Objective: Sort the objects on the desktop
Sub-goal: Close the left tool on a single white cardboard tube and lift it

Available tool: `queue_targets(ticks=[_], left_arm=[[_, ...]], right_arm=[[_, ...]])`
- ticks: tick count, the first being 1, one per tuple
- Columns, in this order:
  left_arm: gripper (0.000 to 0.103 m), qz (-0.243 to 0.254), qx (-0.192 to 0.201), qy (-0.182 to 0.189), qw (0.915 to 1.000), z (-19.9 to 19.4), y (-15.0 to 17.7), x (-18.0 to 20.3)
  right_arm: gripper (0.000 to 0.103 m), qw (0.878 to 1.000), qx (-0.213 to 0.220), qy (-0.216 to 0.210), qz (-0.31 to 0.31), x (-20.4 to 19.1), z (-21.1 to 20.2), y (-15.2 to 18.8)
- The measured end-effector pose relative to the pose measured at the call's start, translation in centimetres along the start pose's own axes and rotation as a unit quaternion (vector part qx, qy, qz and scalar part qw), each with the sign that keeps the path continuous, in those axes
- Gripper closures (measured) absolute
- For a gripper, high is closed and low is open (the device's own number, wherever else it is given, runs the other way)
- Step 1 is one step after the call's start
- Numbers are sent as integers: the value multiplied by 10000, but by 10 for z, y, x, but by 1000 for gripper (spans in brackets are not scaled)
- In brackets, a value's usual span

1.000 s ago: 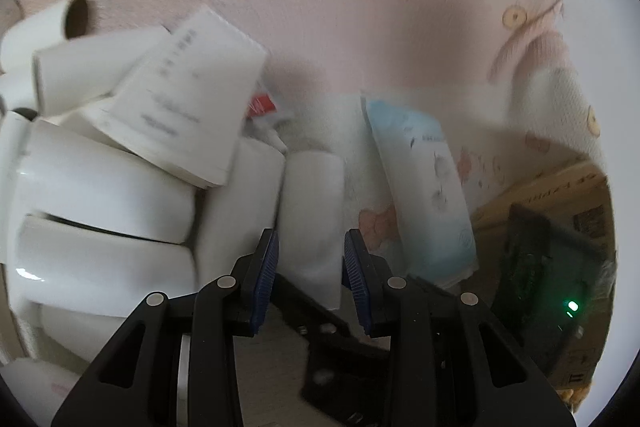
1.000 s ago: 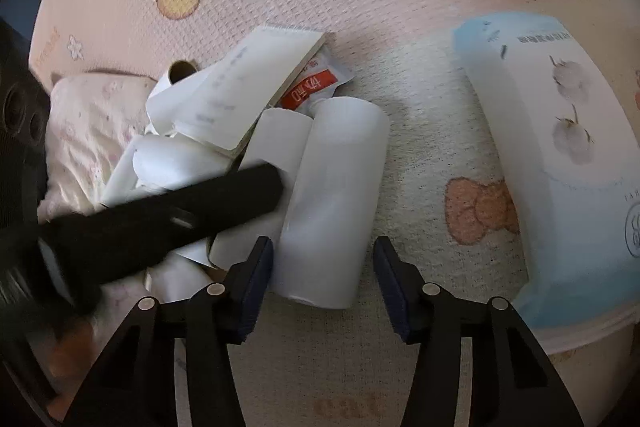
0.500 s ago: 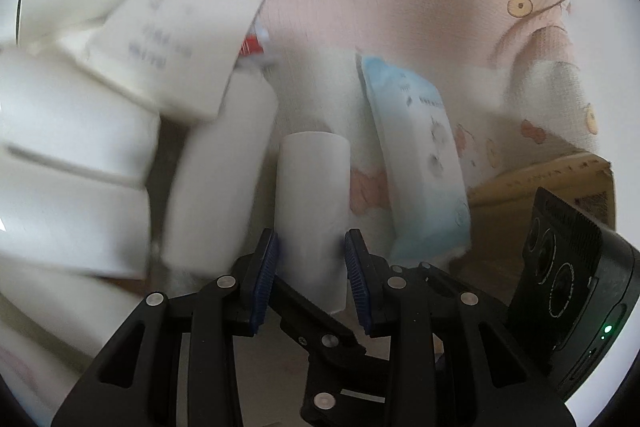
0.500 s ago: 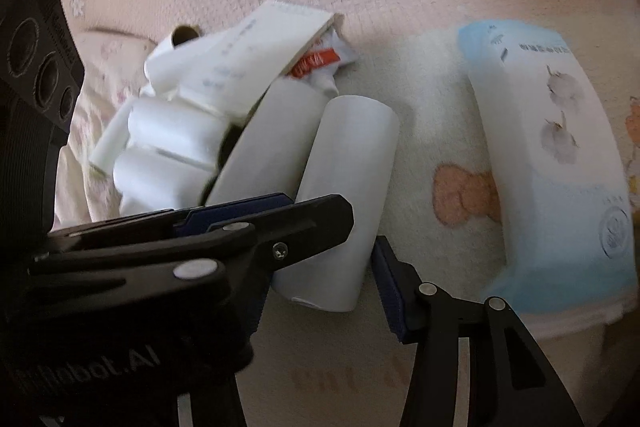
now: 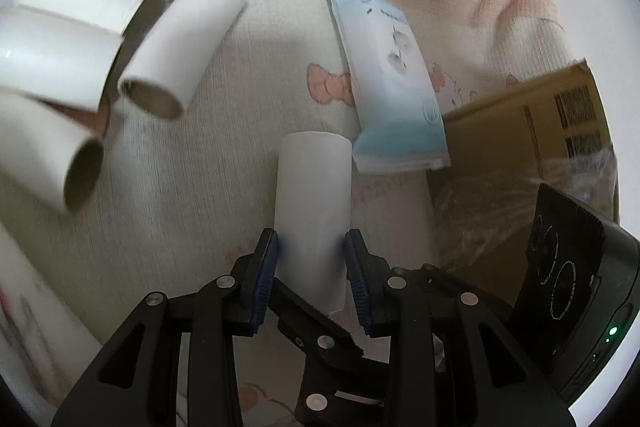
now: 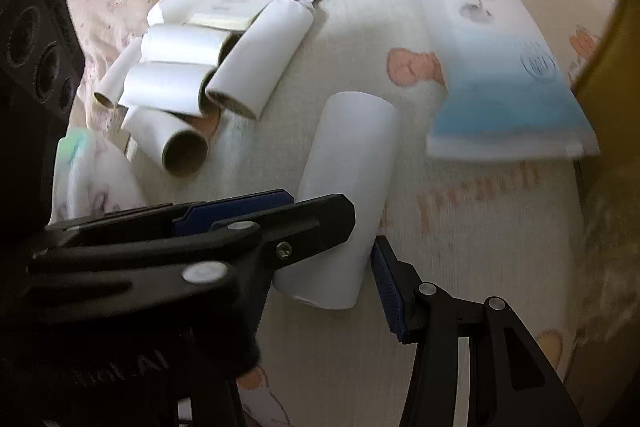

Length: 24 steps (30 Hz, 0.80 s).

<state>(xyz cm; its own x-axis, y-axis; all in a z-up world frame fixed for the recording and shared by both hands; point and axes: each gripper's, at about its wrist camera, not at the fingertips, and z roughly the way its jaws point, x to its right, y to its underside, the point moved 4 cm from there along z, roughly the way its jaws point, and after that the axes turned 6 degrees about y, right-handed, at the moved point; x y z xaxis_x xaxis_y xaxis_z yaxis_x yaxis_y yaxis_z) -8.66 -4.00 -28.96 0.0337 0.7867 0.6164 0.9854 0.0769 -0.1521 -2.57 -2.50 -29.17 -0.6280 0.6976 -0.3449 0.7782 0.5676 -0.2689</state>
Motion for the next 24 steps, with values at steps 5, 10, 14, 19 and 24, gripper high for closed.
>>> queue_targets(ticks=[5,10,14,19,24], left_arm=[[65,-42,-85,112,9999,-1,16,-1],[57,-20,-71,208,9998,-3,14,-1],[47,3,-17,359,9994,0,7,3],[47,76,57,154,9998,2,1,0],[55,-149,180,224,9995,1,-9,-10]], right_arm=[[56,9999,-26,-129,45,0,-8,16],[56,9995,70,-313,32,4,-21,27],[56,9989,163,-427,55,4,-31,26],[56,9985,198,-493,147,2,-40,26],[56,9983,157,-515,232,9,-33,17]])
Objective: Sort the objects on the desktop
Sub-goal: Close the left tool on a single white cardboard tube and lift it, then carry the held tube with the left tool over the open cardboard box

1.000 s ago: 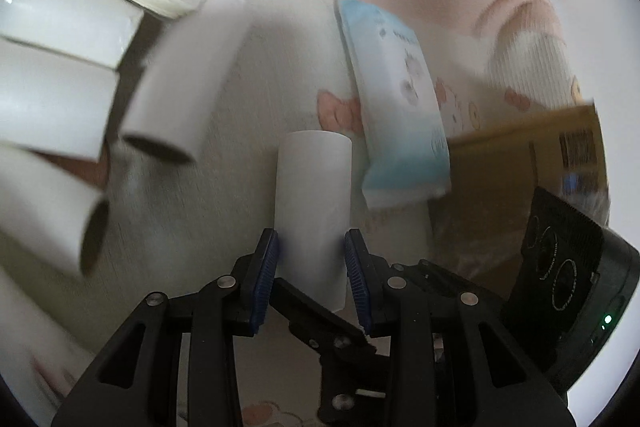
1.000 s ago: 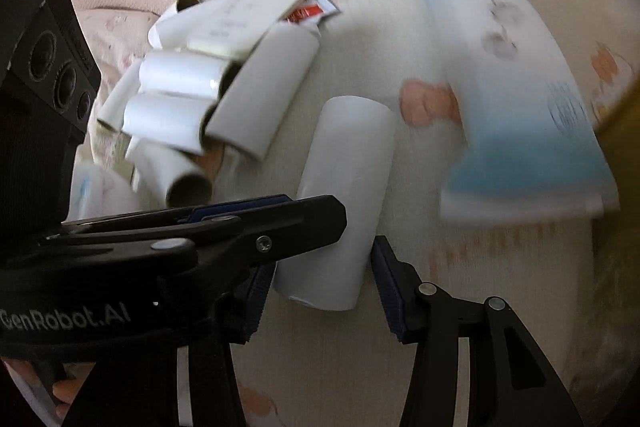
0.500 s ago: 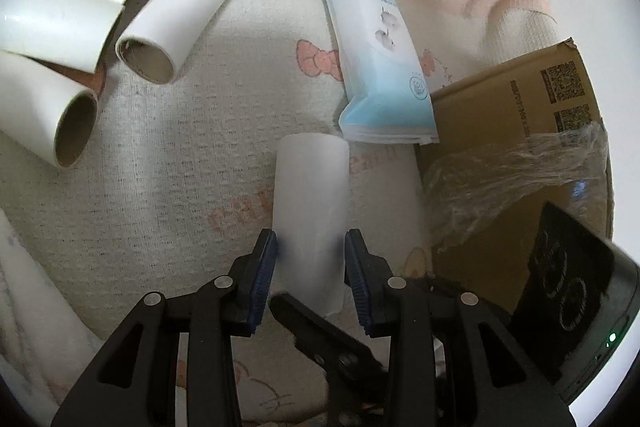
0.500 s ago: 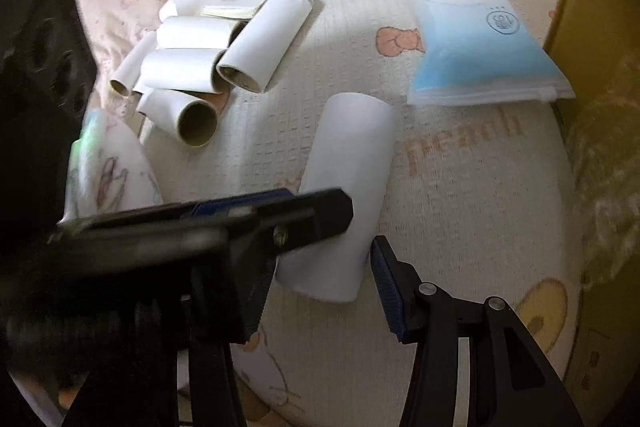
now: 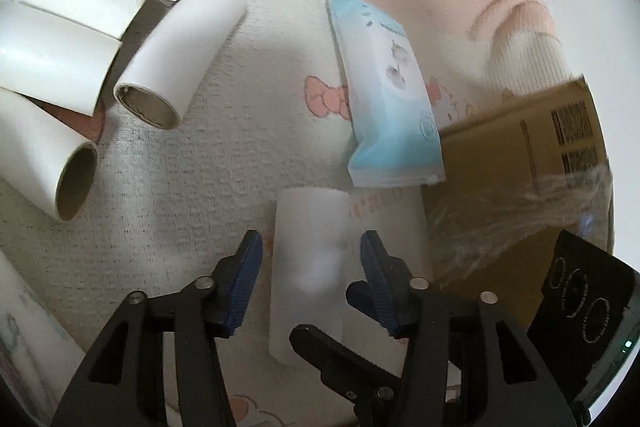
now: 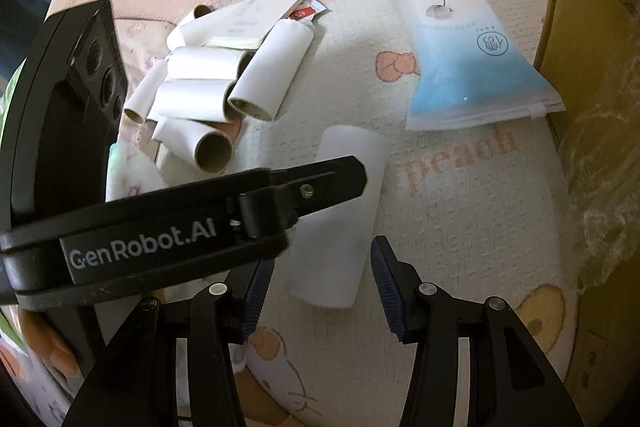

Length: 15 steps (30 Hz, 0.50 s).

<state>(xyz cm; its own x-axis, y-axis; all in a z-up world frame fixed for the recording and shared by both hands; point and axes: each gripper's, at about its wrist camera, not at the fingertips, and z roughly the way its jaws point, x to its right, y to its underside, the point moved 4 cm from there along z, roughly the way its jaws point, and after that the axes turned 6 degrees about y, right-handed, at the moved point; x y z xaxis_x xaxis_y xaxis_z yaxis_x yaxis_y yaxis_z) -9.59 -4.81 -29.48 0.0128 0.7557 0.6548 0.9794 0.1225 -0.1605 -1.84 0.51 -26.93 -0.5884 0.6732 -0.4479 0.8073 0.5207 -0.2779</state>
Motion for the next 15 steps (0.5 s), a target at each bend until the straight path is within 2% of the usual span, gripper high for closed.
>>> queue_targets(ticks=[1,3,7,11,15], left_arm=[[62,-71,-9,25,10000,1,-2,-3],[63,-252,-73,218,9994,3,-4,-7],[63,-316,-90,305,9990,4,-3,-8],[63,-296,-170,365,9988,6,-2,-6],[57,-334,-378,405,9979,14,2,-6]], right_arm=[[56,10000,-15,-12,18,1,2,-2],[56,9999,-55,-65,108,3,7,-7],[56,9994,-176,-178,248,8,16,-13],[56,9993,-320,-155,122,6,22,-13],[56,9986,-512,-37,-117,3,32,-11]])
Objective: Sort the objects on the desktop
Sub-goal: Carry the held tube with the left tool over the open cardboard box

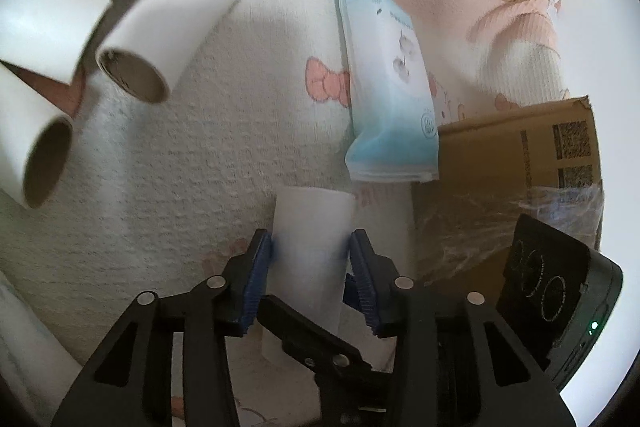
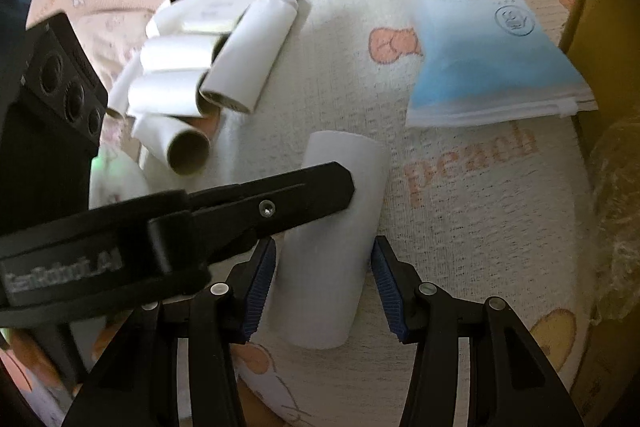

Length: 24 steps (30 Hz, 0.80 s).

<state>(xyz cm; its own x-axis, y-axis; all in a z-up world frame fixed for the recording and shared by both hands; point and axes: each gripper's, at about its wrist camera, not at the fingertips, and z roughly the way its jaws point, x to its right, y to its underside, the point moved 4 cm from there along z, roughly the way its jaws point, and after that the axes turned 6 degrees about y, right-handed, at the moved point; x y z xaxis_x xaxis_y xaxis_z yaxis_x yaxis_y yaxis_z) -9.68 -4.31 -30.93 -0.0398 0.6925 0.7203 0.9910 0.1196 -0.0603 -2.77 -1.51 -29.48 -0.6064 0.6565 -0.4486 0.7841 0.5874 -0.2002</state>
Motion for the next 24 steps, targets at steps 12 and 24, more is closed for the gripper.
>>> queue_targets(ticks=[12,24], left_arm=[[56,1030,108,-117,9945,-10,24,50],[56,1933,361,834,9769,-81,42,138]], right_arm=[[58,9985,424,145,-318,-2,-37,14],[58,9828,1654,-19,-822,-30,-149,8]])
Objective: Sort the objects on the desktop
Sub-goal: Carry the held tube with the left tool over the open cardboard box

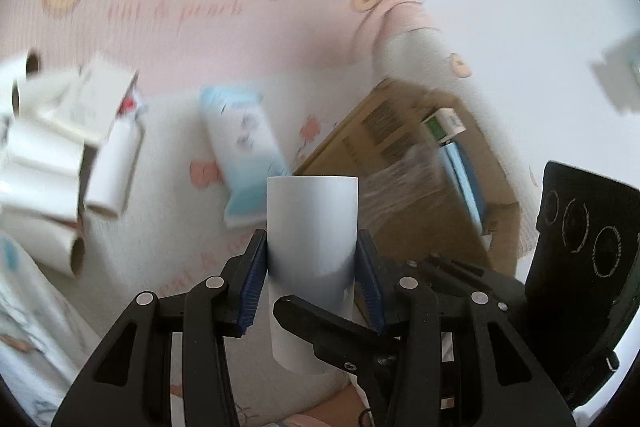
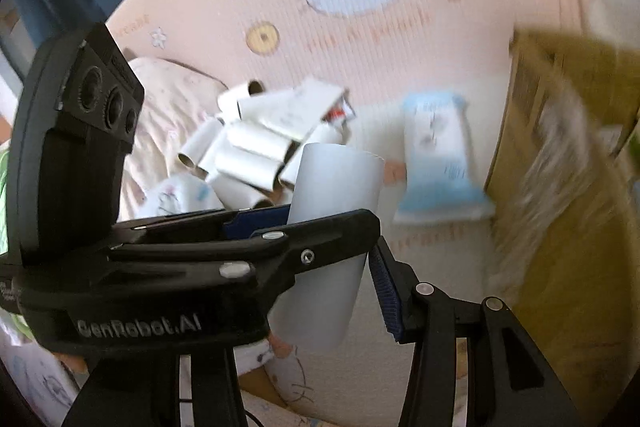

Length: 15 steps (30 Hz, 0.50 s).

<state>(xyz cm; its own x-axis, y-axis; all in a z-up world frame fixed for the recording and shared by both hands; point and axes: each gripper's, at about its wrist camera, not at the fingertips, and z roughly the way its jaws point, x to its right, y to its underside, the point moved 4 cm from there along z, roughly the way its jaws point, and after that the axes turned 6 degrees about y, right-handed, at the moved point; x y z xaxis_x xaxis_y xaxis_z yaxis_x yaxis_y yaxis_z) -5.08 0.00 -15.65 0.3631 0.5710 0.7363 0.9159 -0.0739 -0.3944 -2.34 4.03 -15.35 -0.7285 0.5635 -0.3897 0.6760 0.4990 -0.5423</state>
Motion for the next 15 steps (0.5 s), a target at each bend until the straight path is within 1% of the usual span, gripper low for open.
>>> queue_targets(ticks=[4,6,10,12,15], left_arm=[[56,344,200,55,9992,-12,-14,20],[56,572,202,-10,9982,-16,-20,34],[56,967,257,-113,9949,-18,-28,56],[56,1027,271,-25,9943,-18,-35,66],[56,1123,306,140,9931,-18,-44,80]], right_arm=[[58,9996,212,40,-171,0,-23,-11],[58,9987,327,144,-375,-2,-35,-15],[58,9975,417,108,-562,7,-53,-23],[58,9974,422,80,-579,13,-59,-28],[58,9967,541,19,-599,23,-76,-33]])
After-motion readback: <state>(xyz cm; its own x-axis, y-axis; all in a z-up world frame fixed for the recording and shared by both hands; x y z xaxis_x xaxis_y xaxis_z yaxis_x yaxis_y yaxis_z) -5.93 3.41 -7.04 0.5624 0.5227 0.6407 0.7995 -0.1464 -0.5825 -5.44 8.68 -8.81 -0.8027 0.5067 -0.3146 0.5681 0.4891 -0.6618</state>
